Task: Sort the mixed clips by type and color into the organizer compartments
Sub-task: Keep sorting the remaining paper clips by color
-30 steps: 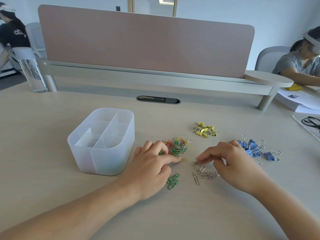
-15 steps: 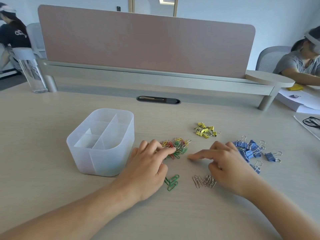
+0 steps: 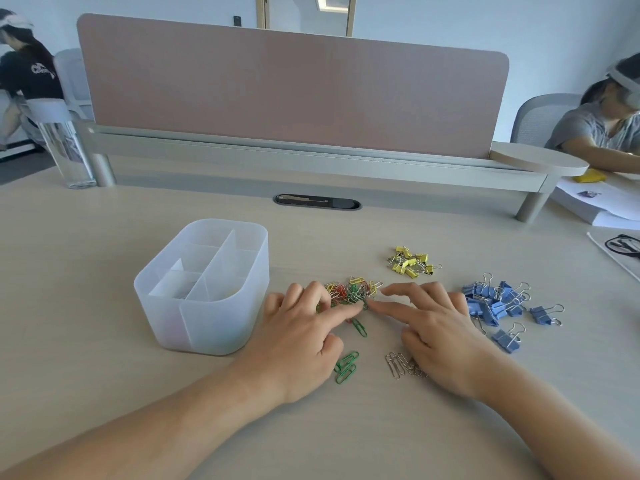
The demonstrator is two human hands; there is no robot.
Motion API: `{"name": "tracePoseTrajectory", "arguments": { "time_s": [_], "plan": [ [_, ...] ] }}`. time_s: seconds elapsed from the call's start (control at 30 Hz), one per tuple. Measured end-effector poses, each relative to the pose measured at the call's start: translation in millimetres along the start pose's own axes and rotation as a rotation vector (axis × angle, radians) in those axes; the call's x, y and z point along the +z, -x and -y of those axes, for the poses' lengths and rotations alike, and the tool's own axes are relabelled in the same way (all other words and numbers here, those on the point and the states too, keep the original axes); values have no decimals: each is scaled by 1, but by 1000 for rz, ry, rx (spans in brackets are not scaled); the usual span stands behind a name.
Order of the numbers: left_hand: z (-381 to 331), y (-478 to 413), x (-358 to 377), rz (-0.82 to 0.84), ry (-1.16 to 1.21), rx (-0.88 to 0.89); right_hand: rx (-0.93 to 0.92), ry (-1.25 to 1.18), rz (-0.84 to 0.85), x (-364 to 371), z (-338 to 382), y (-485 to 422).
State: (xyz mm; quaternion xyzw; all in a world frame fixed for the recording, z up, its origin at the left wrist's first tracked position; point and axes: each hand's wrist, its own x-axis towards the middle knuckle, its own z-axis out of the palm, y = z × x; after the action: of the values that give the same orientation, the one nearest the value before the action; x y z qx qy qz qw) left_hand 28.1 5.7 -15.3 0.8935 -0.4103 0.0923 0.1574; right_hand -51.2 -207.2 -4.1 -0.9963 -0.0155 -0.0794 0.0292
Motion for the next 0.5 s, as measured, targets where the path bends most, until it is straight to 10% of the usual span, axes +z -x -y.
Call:
{"name": "tracePoseTrajectory", "arguments": {
  "time_s": [0.5],
  "plan": [
    [-3, -1, -4, -8, 42, 0, 28, -37, 16, -3, -2, 0]
  ]
}}
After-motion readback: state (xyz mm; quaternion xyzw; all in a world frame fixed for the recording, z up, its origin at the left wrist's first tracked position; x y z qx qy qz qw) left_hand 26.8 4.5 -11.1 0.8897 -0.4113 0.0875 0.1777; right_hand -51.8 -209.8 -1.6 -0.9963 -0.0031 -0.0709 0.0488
